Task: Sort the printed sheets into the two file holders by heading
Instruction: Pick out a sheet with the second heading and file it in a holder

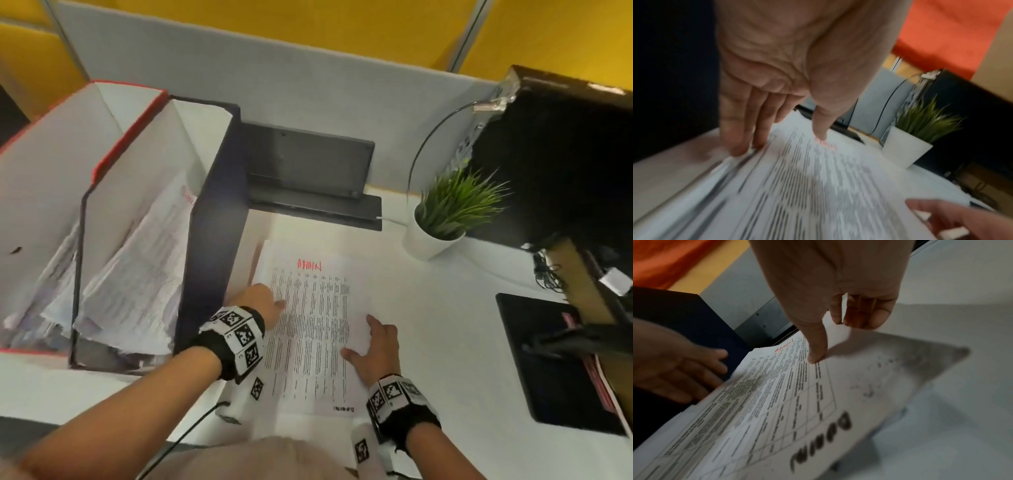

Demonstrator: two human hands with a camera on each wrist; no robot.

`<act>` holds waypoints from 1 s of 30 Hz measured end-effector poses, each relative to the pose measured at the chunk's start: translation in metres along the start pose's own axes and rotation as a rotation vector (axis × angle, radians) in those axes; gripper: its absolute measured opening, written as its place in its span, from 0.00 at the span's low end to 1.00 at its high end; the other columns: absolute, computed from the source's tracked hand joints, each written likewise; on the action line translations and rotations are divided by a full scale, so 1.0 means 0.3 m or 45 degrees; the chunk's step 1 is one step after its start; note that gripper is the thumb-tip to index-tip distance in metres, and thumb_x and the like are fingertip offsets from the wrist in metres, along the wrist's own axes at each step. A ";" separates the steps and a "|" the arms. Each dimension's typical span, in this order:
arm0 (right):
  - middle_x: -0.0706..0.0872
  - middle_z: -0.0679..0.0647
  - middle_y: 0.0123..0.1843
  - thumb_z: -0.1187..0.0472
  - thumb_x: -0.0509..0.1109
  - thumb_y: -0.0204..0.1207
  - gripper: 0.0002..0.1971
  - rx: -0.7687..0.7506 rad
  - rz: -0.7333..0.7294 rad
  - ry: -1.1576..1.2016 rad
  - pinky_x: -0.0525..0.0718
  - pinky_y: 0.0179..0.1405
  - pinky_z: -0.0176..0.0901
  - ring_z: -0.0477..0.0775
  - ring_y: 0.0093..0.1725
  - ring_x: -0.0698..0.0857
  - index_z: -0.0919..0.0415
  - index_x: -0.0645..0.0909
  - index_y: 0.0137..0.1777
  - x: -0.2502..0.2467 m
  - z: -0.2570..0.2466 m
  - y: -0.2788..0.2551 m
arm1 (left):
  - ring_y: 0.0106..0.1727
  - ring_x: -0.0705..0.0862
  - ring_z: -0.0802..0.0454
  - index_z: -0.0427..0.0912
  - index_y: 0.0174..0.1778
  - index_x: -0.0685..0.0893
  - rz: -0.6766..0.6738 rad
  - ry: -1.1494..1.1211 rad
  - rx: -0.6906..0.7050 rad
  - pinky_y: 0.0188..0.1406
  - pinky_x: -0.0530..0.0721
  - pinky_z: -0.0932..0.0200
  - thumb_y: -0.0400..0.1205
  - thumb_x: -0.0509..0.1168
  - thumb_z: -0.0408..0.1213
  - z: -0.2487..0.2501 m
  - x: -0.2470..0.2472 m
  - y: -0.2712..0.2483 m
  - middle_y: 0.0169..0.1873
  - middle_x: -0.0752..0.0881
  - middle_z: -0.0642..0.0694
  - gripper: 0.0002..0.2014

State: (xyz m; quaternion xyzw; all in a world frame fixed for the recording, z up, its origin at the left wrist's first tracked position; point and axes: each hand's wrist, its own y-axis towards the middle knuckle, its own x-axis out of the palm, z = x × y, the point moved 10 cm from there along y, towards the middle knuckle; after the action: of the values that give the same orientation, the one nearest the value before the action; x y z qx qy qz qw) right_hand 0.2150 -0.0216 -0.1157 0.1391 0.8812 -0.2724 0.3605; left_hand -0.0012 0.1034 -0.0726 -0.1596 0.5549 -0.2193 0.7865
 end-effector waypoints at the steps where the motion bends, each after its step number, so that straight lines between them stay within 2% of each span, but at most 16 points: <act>1: 0.65 0.59 0.71 0.55 0.78 0.68 0.43 -0.001 -0.001 0.010 0.68 0.76 0.49 0.58 0.72 0.68 0.59 0.59 0.79 0.000 0.001 -0.002 | 0.34 0.80 0.51 0.38 0.43 0.78 0.000 -0.015 -0.032 0.32 0.77 0.61 0.83 0.60 0.50 -0.019 0.027 0.013 0.31 0.78 0.50 0.16; 2: 0.64 0.59 0.71 0.56 0.78 0.68 0.42 -0.001 0.000 0.019 0.68 0.76 0.48 0.57 0.73 0.68 0.59 0.60 0.79 -0.001 0.005 -0.004 | 0.31 0.78 0.53 0.40 0.38 0.76 0.044 -0.060 -0.051 0.28 0.75 0.62 0.82 0.62 0.49 -0.034 0.035 0.024 0.29 0.76 0.50 0.16; 4: 0.64 0.58 0.71 0.57 0.78 0.69 0.42 0.007 0.004 0.023 0.68 0.76 0.46 0.57 0.73 0.68 0.58 0.60 0.79 -0.004 0.012 -0.006 | 0.33 0.80 0.51 0.41 0.38 0.71 0.194 -0.227 -0.065 0.29 0.77 0.62 0.77 0.69 0.46 -0.056 0.024 0.040 0.31 0.77 0.50 0.16; 6: 0.64 0.57 0.72 0.57 0.78 0.69 0.41 0.021 0.000 0.016 0.68 0.75 0.44 0.56 0.73 0.68 0.57 0.60 0.79 -0.006 0.019 -0.010 | 0.33 0.80 0.53 0.42 0.37 0.72 0.307 -0.378 -0.044 0.29 0.77 0.63 0.71 0.76 0.43 -0.068 -0.002 0.043 0.32 0.78 0.51 0.17; 9: 0.62 0.58 0.72 0.57 0.78 0.69 0.42 0.032 0.006 -0.030 0.68 0.75 0.45 0.57 0.74 0.67 0.56 0.58 0.80 -0.014 0.019 -0.015 | 0.27 0.80 0.59 0.46 0.27 0.76 0.349 -0.486 -0.054 0.21 0.71 0.68 0.65 0.80 0.43 -0.089 -0.016 0.046 0.26 0.80 0.53 0.17; 11: 0.61 0.58 0.72 0.59 0.78 0.68 0.43 -0.005 0.030 -0.097 0.69 0.75 0.45 0.57 0.73 0.66 0.55 0.58 0.80 -0.023 -0.001 -0.016 | 0.30 0.81 0.57 0.47 0.26 0.78 0.355 -0.545 -0.057 0.23 0.72 0.68 0.65 0.80 0.43 -0.103 -0.010 0.050 0.27 0.81 0.53 0.15; 13: 0.61 0.56 0.71 0.67 0.77 0.68 0.42 -0.116 0.019 -0.117 0.71 0.71 0.42 0.56 0.72 0.68 0.54 0.59 0.79 -0.015 -0.044 -0.014 | 0.30 0.81 0.56 0.45 0.25 0.78 0.388 -0.516 -0.008 0.28 0.75 0.66 0.69 0.78 0.40 -0.097 -0.011 0.049 0.27 0.81 0.51 0.15; 15: 0.66 0.54 0.69 0.74 0.72 0.69 0.40 -0.235 -0.059 -0.092 0.73 0.67 0.37 0.53 0.69 0.71 0.51 0.60 0.78 0.014 -0.086 -0.016 | 0.29 0.80 0.54 0.44 0.24 0.77 0.407 -0.439 0.029 0.31 0.79 0.62 0.73 0.75 0.39 -0.084 -0.016 0.041 0.25 0.81 0.50 0.15; 17: 0.70 0.52 0.65 0.76 0.68 0.70 0.38 -0.282 -0.155 -0.022 0.75 0.67 0.37 0.52 0.65 0.75 0.52 0.62 0.77 0.040 -0.108 -0.022 | 0.28 0.79 0.52 0.43 0.23 0.75 0.384 -0.322 0.064 0.31 0.80 0.59 0.78 0.69 0.40 -0.063 -0.023 0.023 0.24 0.79 0.49 0.17; 19: 0.71 0.50 0.60 0.74 0.68 0.71 0.35 -0.280 -0.189 0.053 0.77 0.64 0.40 0.51 0.59 0.77 0.55 0.63 0.76 0.043 -0.110 -0.019 | 0.31 0.81 0.49 0.39 0.30 0.81 0.385 -0.176 0.135 0.33 0.82 0.56 0.82 0.63 0.40 -0.034 -0.041 -0.006 0.28 0.81 0.47 0.15; 20: 0.72 0.49 0.58 0.71 0.69 0.72 0.33 -0.262 -0.180 0.090 0.79 0.59 0.40 0.49 0.53 0.77 0.55 0.64 0.76 0.037 -0.106 -0.012 | 0.35 0.82 0.48 0.37 0.37 0.85 0.446 -0.138 0.204 0.36 0.83 0.54 0.83 0.62 0.38 -0.015 -0.062 -0.027 0.34 0.83 0.45 0.13; 22: 0.75 0.50 0.54 0.65 0.72 0.72 0.33 -0.178 -0.144 0.189 0.77 0.49 0.36 0.48 0.45 0.78 0.55 0.62 0.76 0.021 -0.088 0.011 | 0.45 0.82 0.47 0.38 0.50 0.88 0.622 -0.211 0.440 0.44 0.84 0.52 0.82 0.63 0.33 0.029 -0.115 -0.086 0.44 0.84 0.44 0.09; 24: 0.78 0.51 0.49 0.60 0.76 0.71 0.39 -0.067 -0.085 0.344 0.76 0.47 0.38 0.50 0.44 0.80 0.53 0.57 0.77 -0.006 -0.066 0.034 | 0.47 0.82 0.50 0.39 0.53 0.88 0.656 -0.388 0.656 0.48 0.84 0.56 0.80 0.64 0.26 0.060 -0.133 -0.129 0.46 0.84 0.46 0.10; 26: 0.79 0.53 0.46 0.60 0.79 0.67 0.47 0.026 -0.015 0.521 0.77 0.50 0.42 0.53 0.48 0.81 0.52 0.52 0.79 -0.035 -0.040 0.049 | 0.41 0.83 0.57 0.45 0.47 0.87 0.574 -0.599 0.661 0.42 0.82 0.64 0.81 0.62 0.25 0.052 -0.118 -0.127 0.44 0.85 0.50 0.11; 28: 0.79 0.58 0.51 0.62 0.81 0.65 0.50 0.117 0.039 0.701 0.82 0.54 0.51 0.59 0.54 0.82 0.51 0.50 0.79 -0.051 -0.015 0.052 | 0.31 0.80 0.61 0.49 0.40 0.83 0.482 -0.802 0.521 0.28 0.78 0.69 0.81 0.61 0.26 0.013 -0.086 -0.099 0.39 0.85 0.52 0.13; 30: 0.81 0.62 0.56 0.66 0.81 0.64 0.42 0.165 0.084 0.907 0.85 0.54 0.53 0.61 0.54 0.83 0.56 0.62 0.75 -0.058 0.005 0.056 | 0.31 0.81 0.62 0.49 0.38 0.82 0.415 -0.950 0.428 0.25 0.80 0.69 0.81 0.61 0.24 -0.013 -0.063 -0.081 0.37 0.85 0.52 0.14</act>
State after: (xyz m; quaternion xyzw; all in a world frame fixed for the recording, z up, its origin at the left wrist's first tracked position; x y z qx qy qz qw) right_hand 0.2354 -0.0098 -0.1106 0.2762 0.9274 -0.2505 0.0300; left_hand -0.0145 0.0924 -0.0468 -0.0080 0.2072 -0.1068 0.9724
